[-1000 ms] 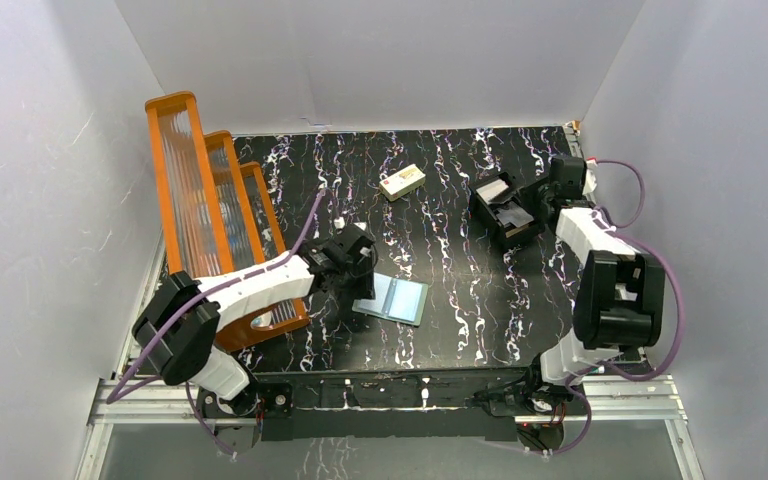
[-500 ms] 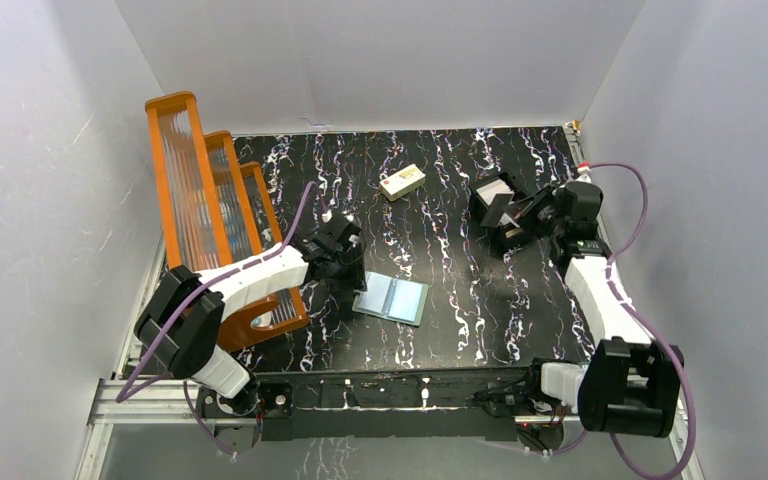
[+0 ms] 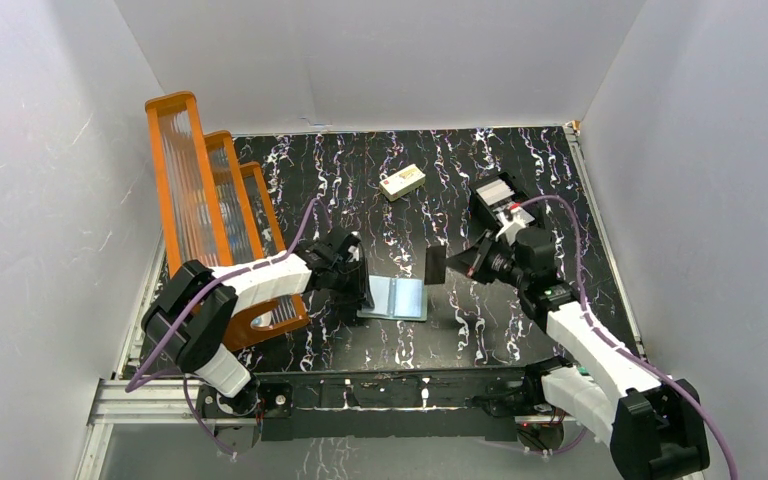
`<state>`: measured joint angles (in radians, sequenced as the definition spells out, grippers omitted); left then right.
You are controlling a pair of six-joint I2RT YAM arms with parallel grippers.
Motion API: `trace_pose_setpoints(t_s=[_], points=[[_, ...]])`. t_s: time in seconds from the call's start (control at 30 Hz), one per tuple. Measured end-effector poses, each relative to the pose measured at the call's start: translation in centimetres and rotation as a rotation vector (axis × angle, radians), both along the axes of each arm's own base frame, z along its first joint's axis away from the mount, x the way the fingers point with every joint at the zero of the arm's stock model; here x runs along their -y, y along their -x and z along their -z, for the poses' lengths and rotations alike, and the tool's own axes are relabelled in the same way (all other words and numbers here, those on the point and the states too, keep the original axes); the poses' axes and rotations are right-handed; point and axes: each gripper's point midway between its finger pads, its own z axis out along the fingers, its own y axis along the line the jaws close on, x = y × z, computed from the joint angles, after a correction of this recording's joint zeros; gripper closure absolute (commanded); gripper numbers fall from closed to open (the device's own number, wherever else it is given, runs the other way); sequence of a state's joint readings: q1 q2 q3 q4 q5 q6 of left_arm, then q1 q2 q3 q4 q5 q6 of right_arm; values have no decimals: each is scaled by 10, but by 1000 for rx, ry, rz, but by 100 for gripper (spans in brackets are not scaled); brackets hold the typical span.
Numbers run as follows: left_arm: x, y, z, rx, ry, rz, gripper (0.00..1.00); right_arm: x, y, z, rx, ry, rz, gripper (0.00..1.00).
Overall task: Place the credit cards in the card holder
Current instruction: Insert the credit card into the card holder.
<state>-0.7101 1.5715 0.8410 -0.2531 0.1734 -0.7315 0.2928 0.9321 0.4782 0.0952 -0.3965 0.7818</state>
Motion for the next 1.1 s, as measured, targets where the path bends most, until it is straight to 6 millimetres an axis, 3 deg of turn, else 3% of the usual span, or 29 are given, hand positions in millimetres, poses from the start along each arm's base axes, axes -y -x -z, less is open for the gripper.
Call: trace_pose_setpoints(t_s=[0.2, 0.4, 0.7, 1.1], points=[[16, 10, 0, -41, 97, -18, 68, -23, 30, 33, -84, -24, -73, 100], [21, 16, -6, -47, 119, -18, 68, -35, 38, 56, -127, -35, -93, 100], [9, -8, -16, 53, 15, -39, 80, -49, 32, 76, -146, -49, -127, 100], [2, -9, -1, 49, -58, -9, 83, -60, 24, 87, -133, -69, -167, 100]])
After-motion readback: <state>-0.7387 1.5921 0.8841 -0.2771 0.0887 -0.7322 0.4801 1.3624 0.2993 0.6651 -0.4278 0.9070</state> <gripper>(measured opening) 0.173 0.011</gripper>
